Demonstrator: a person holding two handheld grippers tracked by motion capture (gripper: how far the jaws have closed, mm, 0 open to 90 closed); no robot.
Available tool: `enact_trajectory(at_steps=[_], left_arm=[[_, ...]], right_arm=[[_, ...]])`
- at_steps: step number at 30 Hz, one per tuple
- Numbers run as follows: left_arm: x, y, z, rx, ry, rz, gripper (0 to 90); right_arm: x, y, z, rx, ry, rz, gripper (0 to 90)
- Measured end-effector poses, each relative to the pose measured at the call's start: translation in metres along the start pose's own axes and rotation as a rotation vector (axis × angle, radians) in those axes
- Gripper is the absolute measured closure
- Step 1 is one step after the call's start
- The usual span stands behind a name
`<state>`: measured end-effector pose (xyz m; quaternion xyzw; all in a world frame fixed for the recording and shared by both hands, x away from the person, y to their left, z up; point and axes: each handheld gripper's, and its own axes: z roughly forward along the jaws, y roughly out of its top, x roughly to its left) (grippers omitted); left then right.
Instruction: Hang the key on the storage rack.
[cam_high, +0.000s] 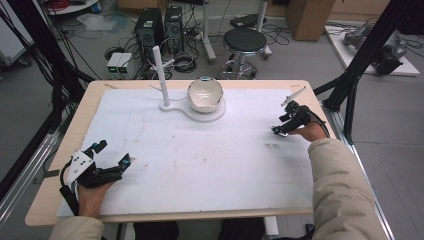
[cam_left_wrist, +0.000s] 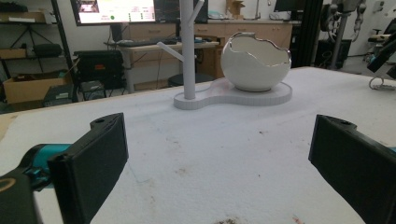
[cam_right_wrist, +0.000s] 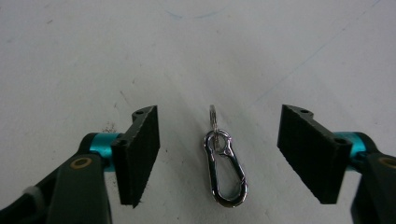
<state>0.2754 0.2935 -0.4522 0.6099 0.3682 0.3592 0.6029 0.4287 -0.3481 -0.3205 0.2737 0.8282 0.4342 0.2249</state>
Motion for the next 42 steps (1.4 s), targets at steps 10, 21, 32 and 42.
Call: enact_trajectory(at_steps=[10, 21, 32, 42], left_arm=[[-0.002, 0.000, 0.002, 0.016, 0.003, 0.015, 5.1], [-0.002, 0.000, 0.002, 0.014, 0.001, 0.016, 5.1], [-0.002, 0.000, 0.002, 0.014, 0.000, 0.015, 5.1], [-0.002, 0.000, 0.002, 0.014, 0.000, 0.016, 5.1]], right_arm=[[-0.022, -0.040, 0.091, 0.539, 0.195, 0.036, 62.8], [-0.022, -0.040, 0.090, 0.542, 0.176, 0.034, 73.3], [-0.019, -0.038, 0.091, 0.546, 0.180, -0.019, 86.8], [-0.019, -0.038, 0.092, 0.550, 0.172, -0.024, 87.5]])
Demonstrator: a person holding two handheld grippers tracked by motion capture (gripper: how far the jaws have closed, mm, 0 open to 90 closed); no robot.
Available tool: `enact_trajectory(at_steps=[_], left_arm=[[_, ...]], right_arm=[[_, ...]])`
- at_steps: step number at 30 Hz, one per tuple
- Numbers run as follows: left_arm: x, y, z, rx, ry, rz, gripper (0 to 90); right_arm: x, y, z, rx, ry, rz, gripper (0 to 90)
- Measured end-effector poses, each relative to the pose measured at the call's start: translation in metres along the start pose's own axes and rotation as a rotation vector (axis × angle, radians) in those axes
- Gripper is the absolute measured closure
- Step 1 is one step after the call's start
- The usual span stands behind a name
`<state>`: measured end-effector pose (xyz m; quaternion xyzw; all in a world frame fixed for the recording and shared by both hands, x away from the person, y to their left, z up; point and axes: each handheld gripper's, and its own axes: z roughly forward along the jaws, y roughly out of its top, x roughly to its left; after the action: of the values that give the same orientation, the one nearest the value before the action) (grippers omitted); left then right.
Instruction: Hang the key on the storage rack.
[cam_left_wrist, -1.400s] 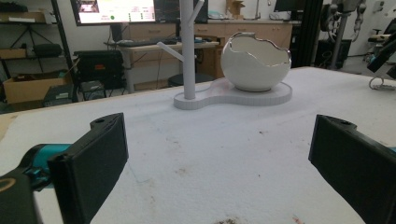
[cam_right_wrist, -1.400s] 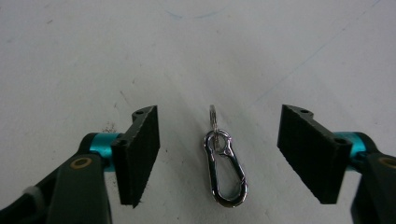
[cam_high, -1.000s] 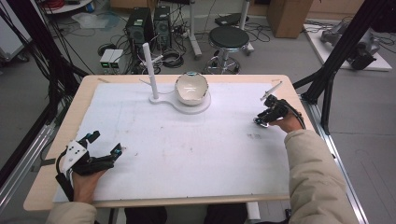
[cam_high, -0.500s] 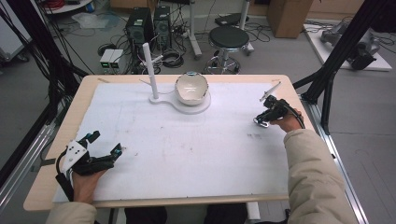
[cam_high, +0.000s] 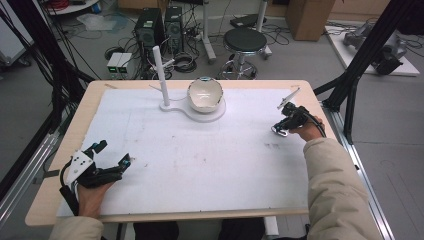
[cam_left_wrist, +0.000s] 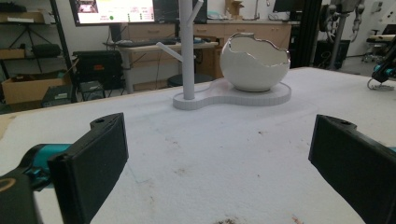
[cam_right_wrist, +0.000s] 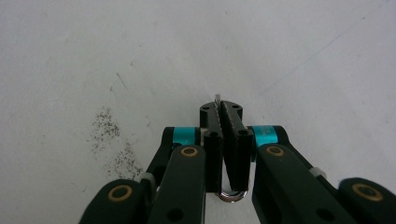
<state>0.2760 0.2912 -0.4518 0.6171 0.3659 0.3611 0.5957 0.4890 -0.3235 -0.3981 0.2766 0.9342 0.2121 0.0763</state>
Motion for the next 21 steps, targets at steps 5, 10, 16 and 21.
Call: enact_trajectory(at_steps=[5, 10, 16, 21], left_arm=[[0.000, 0.000, 0.000, 0.000, 0.002, 0.001, 5.1], [0.000, 0.000, 0.000, 0.005, 0.000, 0.005, 5.1], [0.002, 0.000, 0.000, 0.000, -0.009, -0.008, 5.1], [0.003, 0.001, 0.001, 0.014, -0.014, -0.017, 5.1]], right_arm=[[0.001, 0.000, -0.001, 0.006, -0.001, 0.062, 88.7], [0.002, 0.000, -0.003, 0.014, -0.010, 0.089, 89.0], [0.004, -0.001, -0.013, -0.039, 0.020, 0.129, 89.0], [0.007, -0.003, -0.031, -0.139, 0.046, 0.185, 89.0]])
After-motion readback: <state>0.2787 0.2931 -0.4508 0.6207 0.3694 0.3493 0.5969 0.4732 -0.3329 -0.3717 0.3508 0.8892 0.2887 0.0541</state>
